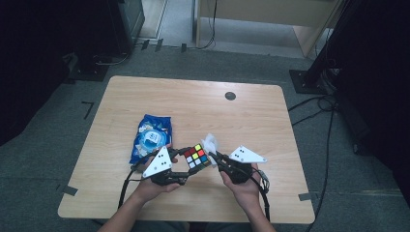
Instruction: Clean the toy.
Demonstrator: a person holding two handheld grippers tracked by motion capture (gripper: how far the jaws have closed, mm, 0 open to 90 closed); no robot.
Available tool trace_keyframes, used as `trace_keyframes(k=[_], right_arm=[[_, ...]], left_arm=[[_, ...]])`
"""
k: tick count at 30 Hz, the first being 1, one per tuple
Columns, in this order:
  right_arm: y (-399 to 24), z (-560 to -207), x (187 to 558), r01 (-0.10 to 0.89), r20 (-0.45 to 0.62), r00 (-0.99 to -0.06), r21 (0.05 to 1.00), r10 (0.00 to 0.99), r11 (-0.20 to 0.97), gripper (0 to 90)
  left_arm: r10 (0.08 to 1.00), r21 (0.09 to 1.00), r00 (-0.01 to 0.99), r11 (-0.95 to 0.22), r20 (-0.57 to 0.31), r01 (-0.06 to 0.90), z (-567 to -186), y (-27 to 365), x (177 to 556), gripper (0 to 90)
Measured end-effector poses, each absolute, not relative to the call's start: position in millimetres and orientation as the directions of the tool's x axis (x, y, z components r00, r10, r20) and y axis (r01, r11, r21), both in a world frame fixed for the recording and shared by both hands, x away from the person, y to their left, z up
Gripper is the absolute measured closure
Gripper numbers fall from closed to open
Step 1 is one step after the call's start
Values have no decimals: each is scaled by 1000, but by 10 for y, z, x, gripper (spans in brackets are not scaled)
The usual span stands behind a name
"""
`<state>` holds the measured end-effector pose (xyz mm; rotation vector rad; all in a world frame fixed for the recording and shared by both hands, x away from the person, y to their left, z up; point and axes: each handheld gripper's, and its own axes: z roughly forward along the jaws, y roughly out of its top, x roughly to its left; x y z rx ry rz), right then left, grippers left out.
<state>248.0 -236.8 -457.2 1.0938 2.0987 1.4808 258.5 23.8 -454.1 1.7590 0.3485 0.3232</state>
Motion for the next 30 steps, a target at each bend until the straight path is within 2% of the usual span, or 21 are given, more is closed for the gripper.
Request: trace_keyframes(k=[3, 7, 14, 23, 27, 30], right_arm=[[-2372, -4703, 2538, 437, 134, -619, 878, 774, 197, 841], [-2380, -4736, 2554, 449, 137, -621, 869, 772, 207, 840], [-2274, -4769, 2515, 420, 182, -717, 883, 673, 209, 846], [-2241, -4737, 2474, 371, 186, -768, 909, 613, 190, 851], [-2111, -4724, 2404, 305, 122, -811, 923, 573, 236, 852], [-2064, -4716, 2370, 264, 78, -811, 933, 580, 245, 855]], left_arm=[[411, 979, 911, -194, 23, 63, -4530, 266, 2603, 346], [426, 983, 905, -159, -13, 89, -4522, 326, 2643, 346], [457, 986, 889, -131, -29, 99, -4500, 404, 2679, 346], [471, 988, 880, -107, -52, 115, -4503, 423, 2698, 346], [460, 987, 884, -90, -76, 132, -4510, 419, 2704, 346], [453, 987, 887, -81, -88, 139, -4516, 417, 2708, 346]])
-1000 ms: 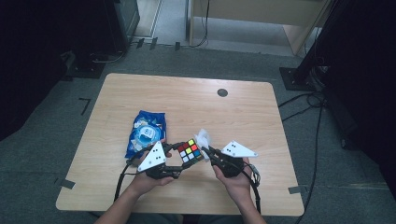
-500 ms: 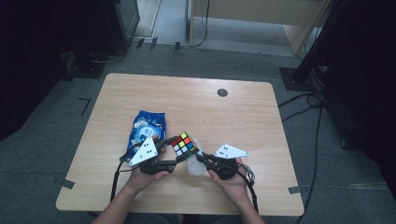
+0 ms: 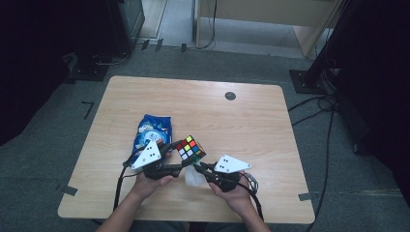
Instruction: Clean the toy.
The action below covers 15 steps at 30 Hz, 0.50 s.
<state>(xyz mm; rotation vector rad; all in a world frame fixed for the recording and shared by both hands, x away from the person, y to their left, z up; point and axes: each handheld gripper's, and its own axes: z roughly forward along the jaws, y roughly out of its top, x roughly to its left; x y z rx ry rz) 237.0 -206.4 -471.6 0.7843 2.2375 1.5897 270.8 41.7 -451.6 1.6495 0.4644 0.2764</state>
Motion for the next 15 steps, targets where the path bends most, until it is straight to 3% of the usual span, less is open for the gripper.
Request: trace_keyframes(k=[7, 11, 15], right_arm=[[-2203, -4675, 2374, 200, 25, -767, 959, 641, 203, 864], [-2369, -4642, 2412, 214, 91, -734, 971, 673, 103, 864], [-2375, -4678, 2431, 228, 92, -729, 967, 679, 114, 863]], left_arm=[[438, 987, 894, -80, -91, 140, -4514, 435, 2719, 346], [446, 987, 890, -73, -96, 143, -4507, 469, 2733, 346], [449, 987, 888, -71, -100, 146, -4506, 479, 2741, 346]])
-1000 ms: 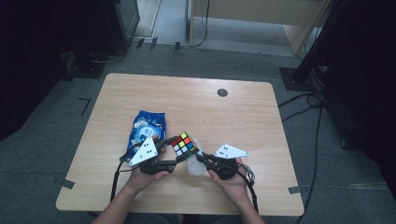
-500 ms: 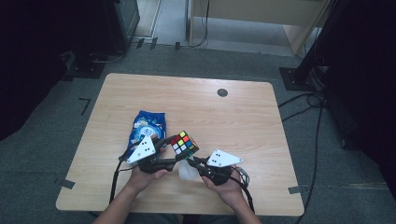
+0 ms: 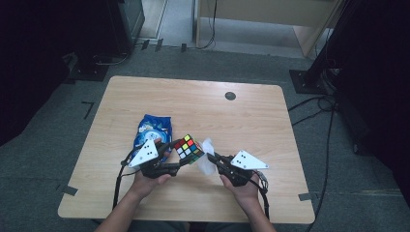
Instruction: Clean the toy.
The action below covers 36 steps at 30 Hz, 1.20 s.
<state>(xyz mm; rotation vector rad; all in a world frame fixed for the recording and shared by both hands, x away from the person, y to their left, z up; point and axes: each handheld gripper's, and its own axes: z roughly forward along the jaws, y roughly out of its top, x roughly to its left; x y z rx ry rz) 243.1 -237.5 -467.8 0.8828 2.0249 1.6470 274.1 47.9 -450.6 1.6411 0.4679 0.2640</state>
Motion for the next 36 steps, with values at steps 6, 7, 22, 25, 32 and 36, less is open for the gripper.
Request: trace_keyframes(k=[6, 7, 22, 25, 32, 36], right_arm=[[-2229, -4732, 2419, 242, 67, -736, 955, 673, 170, 859], [-2219, -4741, 2426, 252, 73, -730, 953, 680, 168, 858], [-2136, -4965, 2710, 421, 112, -539, 894, 835, 151, 843], [-2131, -5005, 2746, 432, 113, -524, 889, 844, 149, 843], [-2003, -5024, 2824, 446, 133, -513, 885, 848, 131, 801], [-1968, -5064, 2853, 473, 157, -518, 872, 840, 128, 620]], left_arm=[[458, 987, 884, -70, -97, 145, -4501, 490, 2745, 346], [460, 987, 882, -68, -101, 148, -4499, 498, 2748, 346], [512, 982, 855, -103, -86, 161, -4542, 546, 2779, 346], [519, 981, 850, -102, -87, 163, -4544, 558, 2790, 346], [527, 980, 846, -111, -85, 168, -4562, 547, 2797, 346], [527, 979, 846, -118, -79, 165, -4562, 548, 2789, 346]])
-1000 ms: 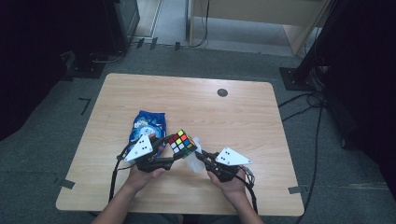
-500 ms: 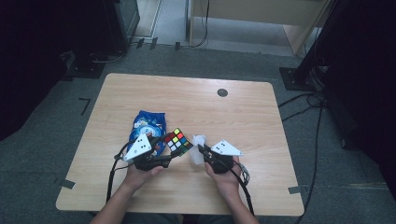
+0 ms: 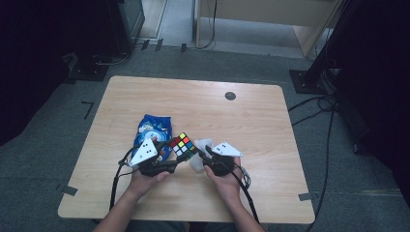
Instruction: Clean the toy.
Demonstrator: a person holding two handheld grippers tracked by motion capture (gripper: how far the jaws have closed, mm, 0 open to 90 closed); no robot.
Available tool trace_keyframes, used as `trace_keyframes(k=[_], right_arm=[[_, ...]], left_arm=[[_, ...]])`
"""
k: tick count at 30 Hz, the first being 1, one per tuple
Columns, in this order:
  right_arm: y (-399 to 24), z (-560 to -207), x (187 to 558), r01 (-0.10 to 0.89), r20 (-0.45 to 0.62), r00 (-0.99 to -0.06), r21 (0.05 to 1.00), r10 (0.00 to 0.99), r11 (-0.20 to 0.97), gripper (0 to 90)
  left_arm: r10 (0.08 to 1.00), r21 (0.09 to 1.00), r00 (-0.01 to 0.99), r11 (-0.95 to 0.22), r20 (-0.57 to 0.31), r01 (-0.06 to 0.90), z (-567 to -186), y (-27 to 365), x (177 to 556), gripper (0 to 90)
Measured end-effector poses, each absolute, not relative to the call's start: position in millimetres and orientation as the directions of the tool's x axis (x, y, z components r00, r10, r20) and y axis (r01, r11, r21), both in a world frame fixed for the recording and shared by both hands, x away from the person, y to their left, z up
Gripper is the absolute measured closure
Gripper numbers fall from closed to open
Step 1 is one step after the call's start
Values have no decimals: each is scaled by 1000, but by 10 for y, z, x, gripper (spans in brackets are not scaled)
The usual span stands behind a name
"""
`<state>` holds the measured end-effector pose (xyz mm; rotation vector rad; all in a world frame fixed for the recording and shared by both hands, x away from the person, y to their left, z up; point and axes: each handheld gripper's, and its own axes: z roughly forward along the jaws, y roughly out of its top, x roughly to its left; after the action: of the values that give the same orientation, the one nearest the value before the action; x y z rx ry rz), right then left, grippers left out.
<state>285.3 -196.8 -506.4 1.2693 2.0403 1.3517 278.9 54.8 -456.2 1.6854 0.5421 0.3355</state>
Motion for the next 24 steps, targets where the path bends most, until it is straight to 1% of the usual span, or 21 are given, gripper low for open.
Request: trace_keyframes(k=[5, 8, 10, 13, 15, 16, 19, 22, 24], right_arm=[[-2083, -4993, 2815, 482, 164, -491, 869, 856, 110, 524], [-2190, -4877, 2753, 465, 177, -479, 882, 860, 78, 457], [-2241, -4807, 2699, 441, 178, -485, 895, 856, 64, 445], [-2266, -4741, 2590, 376, 108, -539, 918, 836, 124, 406], [-2242, -4760, 2534, 346, 86, -580, 926, 810, 150, 335], [-2212, -4774, 2512, 333, 69, -590, 929, 805, 165, 282], [-2090, -4794, 2482, 319, 54, -632, 927, 773, 195, 186], [-2008, -4804, 2459, 296, 42, -652, 934, 757, 203, 155], [-1978, -4805, 2441, 282, 33, -657, 937, 753, 205, 151]], left_arm=[[534, 978, 842, -125, -73, 164, -4577, 542, 2794, 346], [539, 977, 839, -127, -78, 173, -4584, 524, 2794, 346], [541, 976, 837, -128, -81, 177, -4582, 514, 2793, 346], [545, 974, 831, -111, -108, 199, -4563, 512, 2803, 346], [549, 971, 827, -104, -124, 215, -4549, 513, 2812, 346], [548, 969, 826, -102, -132, 223, -4542, 510, 2817, 346], [545, 966, 827, -110, -140, 236, -4522, 488, 2820, 346], [542, 961, 829, -127, -139, 244, -4521, 451, 2813, 346], [540, 959, 830, -136, -139, 249, -4530, 421, 2813, 346]])
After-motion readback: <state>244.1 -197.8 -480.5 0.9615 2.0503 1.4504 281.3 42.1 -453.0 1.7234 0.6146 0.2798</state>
